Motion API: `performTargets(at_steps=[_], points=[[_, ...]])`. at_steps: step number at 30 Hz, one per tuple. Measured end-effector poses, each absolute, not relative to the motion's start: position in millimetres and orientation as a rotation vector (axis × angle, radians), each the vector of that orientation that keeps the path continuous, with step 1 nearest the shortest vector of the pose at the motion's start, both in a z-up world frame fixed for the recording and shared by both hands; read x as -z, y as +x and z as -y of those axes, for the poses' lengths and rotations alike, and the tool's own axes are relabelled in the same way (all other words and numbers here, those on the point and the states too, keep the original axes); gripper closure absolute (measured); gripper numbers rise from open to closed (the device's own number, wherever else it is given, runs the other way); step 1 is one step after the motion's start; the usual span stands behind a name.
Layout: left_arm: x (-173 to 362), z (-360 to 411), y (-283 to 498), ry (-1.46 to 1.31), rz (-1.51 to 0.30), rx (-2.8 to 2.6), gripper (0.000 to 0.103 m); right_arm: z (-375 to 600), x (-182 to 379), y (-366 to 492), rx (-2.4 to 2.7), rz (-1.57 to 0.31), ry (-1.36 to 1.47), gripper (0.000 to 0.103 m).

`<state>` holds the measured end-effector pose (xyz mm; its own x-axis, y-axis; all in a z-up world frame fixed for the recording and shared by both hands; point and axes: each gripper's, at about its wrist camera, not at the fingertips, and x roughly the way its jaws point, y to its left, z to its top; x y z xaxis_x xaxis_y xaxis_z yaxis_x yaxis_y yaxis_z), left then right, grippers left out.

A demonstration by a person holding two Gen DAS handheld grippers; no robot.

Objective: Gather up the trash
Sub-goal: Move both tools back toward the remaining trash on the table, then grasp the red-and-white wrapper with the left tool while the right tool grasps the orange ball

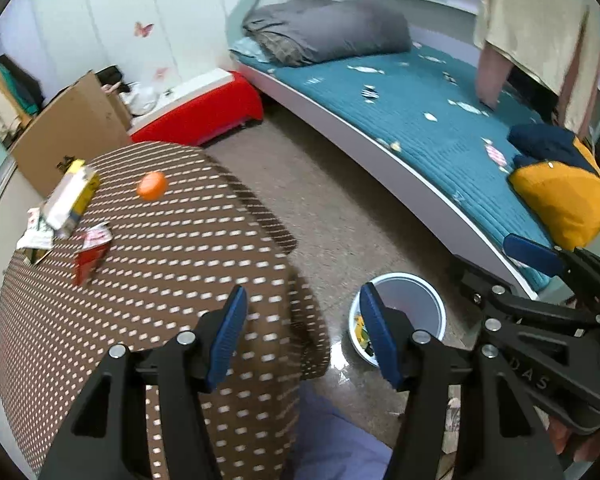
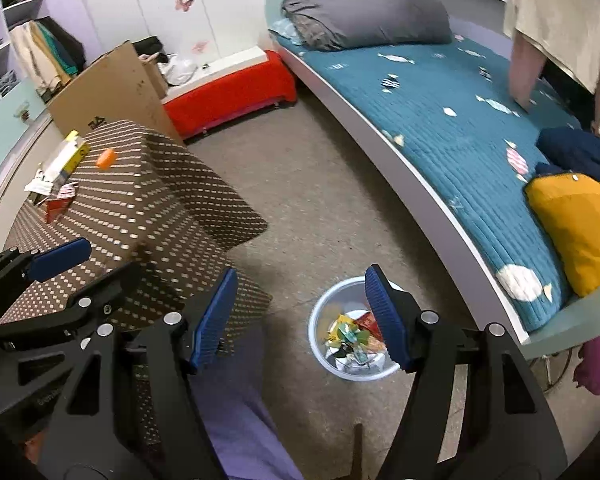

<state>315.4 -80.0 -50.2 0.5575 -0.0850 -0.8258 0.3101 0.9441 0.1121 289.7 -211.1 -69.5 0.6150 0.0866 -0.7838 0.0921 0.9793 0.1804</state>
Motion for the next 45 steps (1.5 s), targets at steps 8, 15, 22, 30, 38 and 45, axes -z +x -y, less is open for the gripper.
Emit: performTargets(at_steps=[8,15,22,30,38,45], points=[[36.5,36.3,315.6,0.202,-0.927,0.151,0.045,166.9,54.0,301.8,-0.069,-0.883,0.163,0.037],[30.7,-12.8,324.9,0.145,-0.908,0.062,0.037,127.0,45.2,320.0,-0.119,-0.879,0.114,0.037],[28.2,-53.0,345.1,0.102,-0.903,0.006,0.03,89.7,37.9,344.9,-0.165,-0.868,0.058,0.037],[48.5,-80.4,394.7,0.082,-0.962,0.026,0.029,65.4,45.1,385.1,-0.177,-0.879,-0.01,0.036],[70.2,-99.0,427.9,0.065,-0.936,0.069,0.045,53.6,54.2,416.4,-0.234,-0.904,-0.013,0.035],[66.1,-121.3,428.2,0.026,-0.873,0.084,0.075,19.9,56.6,441.1,-0.351,-0.896,-0.034,0.035]])
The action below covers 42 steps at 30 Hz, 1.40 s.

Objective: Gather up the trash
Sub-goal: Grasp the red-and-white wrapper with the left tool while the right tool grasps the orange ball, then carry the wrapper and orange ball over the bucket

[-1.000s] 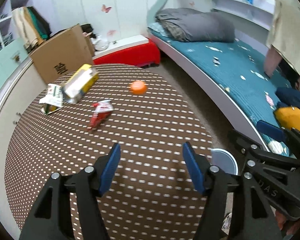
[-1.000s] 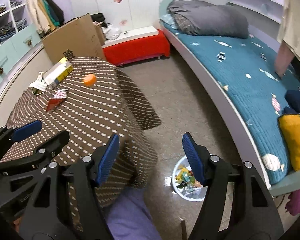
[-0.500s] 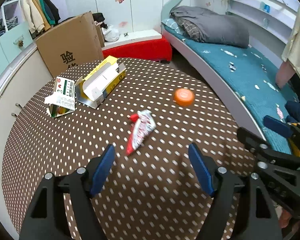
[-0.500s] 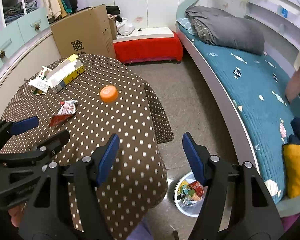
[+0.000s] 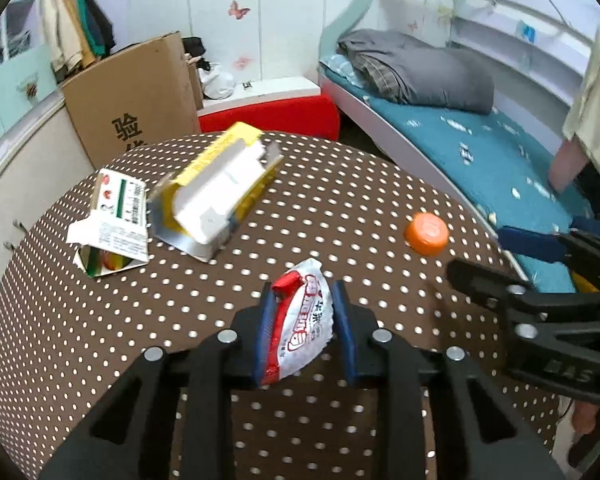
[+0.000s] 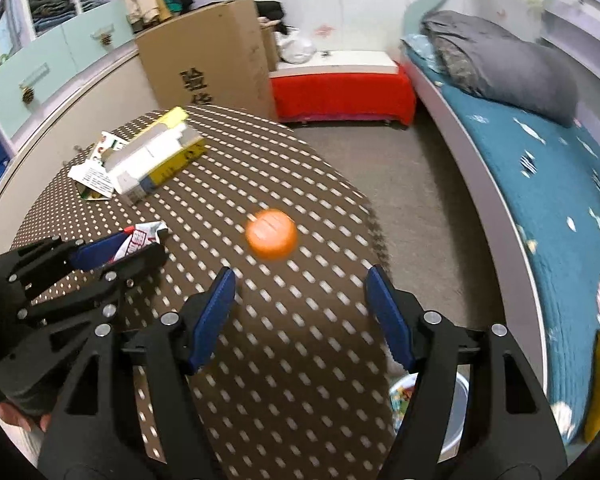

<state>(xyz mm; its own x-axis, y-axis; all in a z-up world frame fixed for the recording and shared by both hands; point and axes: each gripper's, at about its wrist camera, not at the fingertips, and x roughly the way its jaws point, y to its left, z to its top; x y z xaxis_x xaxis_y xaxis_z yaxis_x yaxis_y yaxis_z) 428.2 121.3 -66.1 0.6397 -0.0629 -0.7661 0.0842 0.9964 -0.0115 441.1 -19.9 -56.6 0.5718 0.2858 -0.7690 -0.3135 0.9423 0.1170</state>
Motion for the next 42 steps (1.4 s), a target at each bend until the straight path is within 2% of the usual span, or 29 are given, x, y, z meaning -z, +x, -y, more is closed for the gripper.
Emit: performTargets(at_steps=[5,6,7,19,42], points=[[64.7,-131.4,426.8,0.001,-0.86,0.053,0.075,-6.1,65.0,462.0,-0.355,-0.878,-0.131,0.036],[66.0,-132.1,426.8,0.0,-0.863,0.05,0.075,-10.2,64.9,464.3,-0.354,-0.873,-0.159,0.057],[67.2,-132.2,427.1,-0.001,-0.866,0.052,0.075,-11.3,63.7,464.1,-0.354,-0.867,-0.173,0.074],[60.3,-102.5,406.5,0.027,-0.844,0.081,0.075,30.5,60.8,413.0,-0.405,-0.908,-0.122,0.074],[46.8,56.3,337.8,0.247,-0.783,0.312,0.075,161.5,44.5,315.8,-0.195,-0.879,0.025,0.074]])
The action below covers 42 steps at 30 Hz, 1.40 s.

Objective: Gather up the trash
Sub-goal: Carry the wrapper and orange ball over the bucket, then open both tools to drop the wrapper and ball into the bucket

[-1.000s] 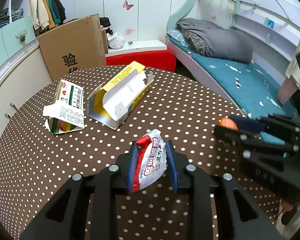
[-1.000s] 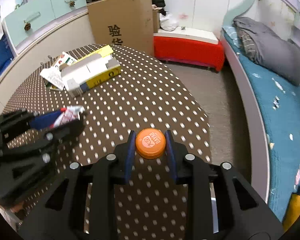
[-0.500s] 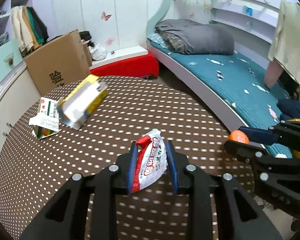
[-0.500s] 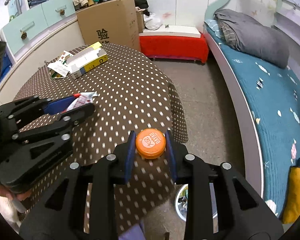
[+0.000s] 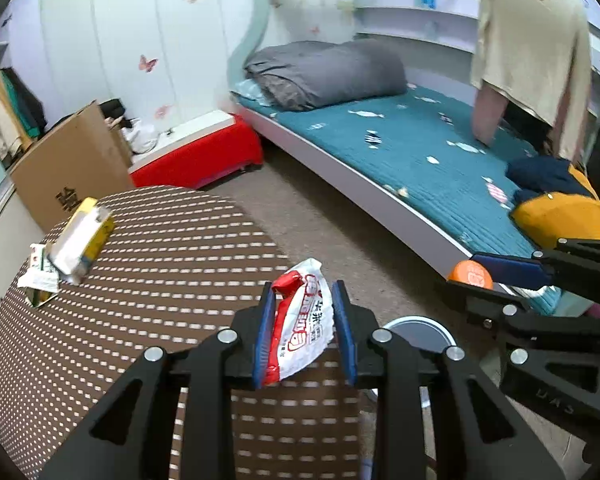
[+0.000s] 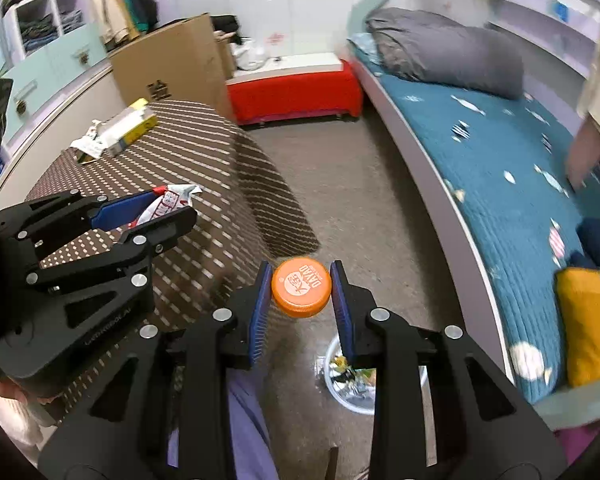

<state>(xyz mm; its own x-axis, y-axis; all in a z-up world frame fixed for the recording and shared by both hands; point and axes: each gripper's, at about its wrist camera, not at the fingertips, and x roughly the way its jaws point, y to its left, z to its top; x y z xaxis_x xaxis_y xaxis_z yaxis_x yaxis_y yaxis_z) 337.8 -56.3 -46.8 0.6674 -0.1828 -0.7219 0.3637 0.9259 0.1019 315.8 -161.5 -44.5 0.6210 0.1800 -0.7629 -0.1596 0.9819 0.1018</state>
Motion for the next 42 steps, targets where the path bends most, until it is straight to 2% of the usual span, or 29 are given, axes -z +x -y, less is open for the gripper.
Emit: performTargets(at_steps=[17,19,20,21,22,33,34,35,36,37,42], points=[[93.2,185.6,307.7,0.394,-0.887,0.485,0.074,285.9,87.7,259.8,0.05,-0.987,0.187,0.074],[99.5,195.1,305.7,0.41,-0.894,0.505,0.072,296.2,95.3,256.6,0.074,-1.005,0.203,0.074],[102.2,200.9,303.9,0.419,-0.891,0.518,0.065,301.6,100.0,254.3,0.086,-1.015,0.214,0.074],[103.7,203.6,302.7,0.424,-0.888,0.516,0.044,305.7,104.0,252.3,0.096,-1.023,0.224,0.073],[104.5,205.9,301.4,0.429,-0.877,0.51,0.039,307.9,105.9,251.8,0.102,-1.029,0.231,0.073],[102.4,185.4,310.6,0.412,-0.896,0.447,0.038,296.0,120.4,266.5,0.069,-1.066,0.235,0.073],[99.9,180.5,311.8,0.406,-0.894,0.439,0.038,292.4,119.7,269.8,0.064,-1.064,0.232,0.071],[97.5,176.2,313.3,0.402,-0.891,0.434,0.038,289.4,118.4,273.4,0.064,-1.056,0.228,0.061],[94.8,172.0,314.5,0.397,-0.886,0.423,0.038,287.1,116.8,276.7,0.075,-1.052,0.221,0.03],[92.8,168.5,315.6,0.393,-0.883,0.416,0.038,286.2,115.3,277.8,0.087,-1.043,0.212,0.026],[87.3,159.9,318.4,0.381,-0.879,0.402,0.038,280.2,106.6,276.9,0.086,-1.002,0.178,0.026]])
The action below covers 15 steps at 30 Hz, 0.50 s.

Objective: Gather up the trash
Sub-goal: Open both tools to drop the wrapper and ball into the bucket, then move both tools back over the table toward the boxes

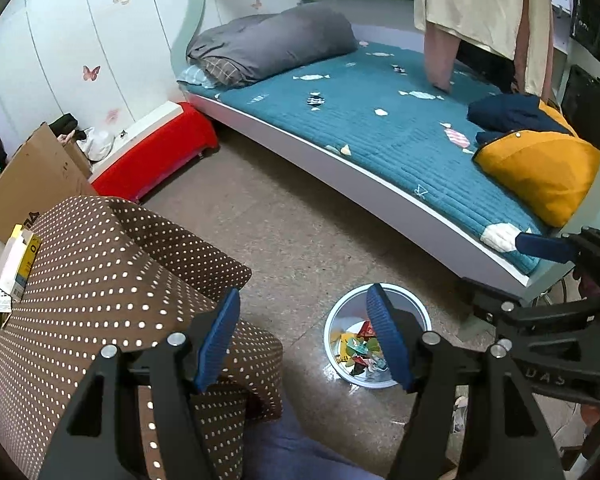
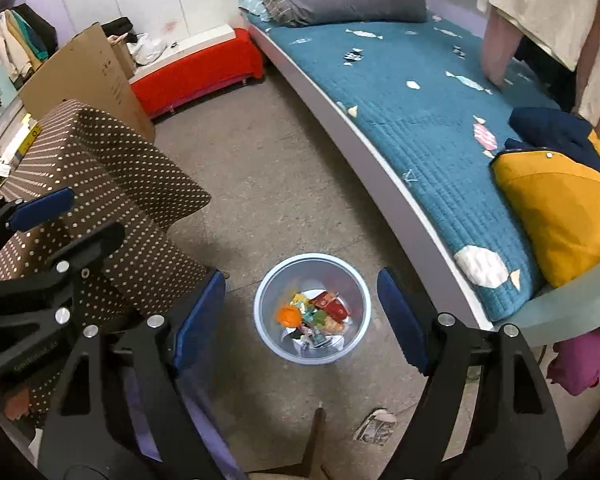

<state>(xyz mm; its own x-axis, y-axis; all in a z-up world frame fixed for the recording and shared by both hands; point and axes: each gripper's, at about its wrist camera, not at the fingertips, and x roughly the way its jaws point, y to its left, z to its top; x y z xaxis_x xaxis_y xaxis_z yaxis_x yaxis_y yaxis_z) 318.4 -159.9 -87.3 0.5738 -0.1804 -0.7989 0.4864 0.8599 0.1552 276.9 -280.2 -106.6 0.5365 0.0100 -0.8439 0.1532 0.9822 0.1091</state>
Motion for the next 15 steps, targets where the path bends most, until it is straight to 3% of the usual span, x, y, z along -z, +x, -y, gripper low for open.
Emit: performTargets(at_steps=[15], points=[[75.2,144.9,312.6,0.364,-0.858,0.39,0.038,274.9,97.6,276.5,0.089,-1.016,0.194,0.025]])
